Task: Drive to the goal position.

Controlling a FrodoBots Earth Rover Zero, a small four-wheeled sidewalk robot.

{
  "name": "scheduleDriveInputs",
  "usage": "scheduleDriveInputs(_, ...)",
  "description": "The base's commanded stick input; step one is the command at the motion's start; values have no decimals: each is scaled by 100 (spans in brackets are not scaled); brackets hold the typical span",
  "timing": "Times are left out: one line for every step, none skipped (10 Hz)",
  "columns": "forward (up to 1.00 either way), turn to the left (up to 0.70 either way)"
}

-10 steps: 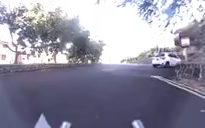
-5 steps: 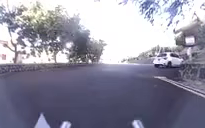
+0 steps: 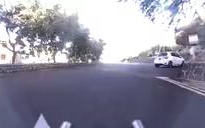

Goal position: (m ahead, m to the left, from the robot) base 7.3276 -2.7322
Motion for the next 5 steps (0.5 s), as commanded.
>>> scheduleDriveInputs(50,-50)
scheduleDriveInputs(50,-41)
scheduleDriveInputs(50,-12)
scheduleDriveInputs(50,-6)
scheduleDriveInputs(50,-7)
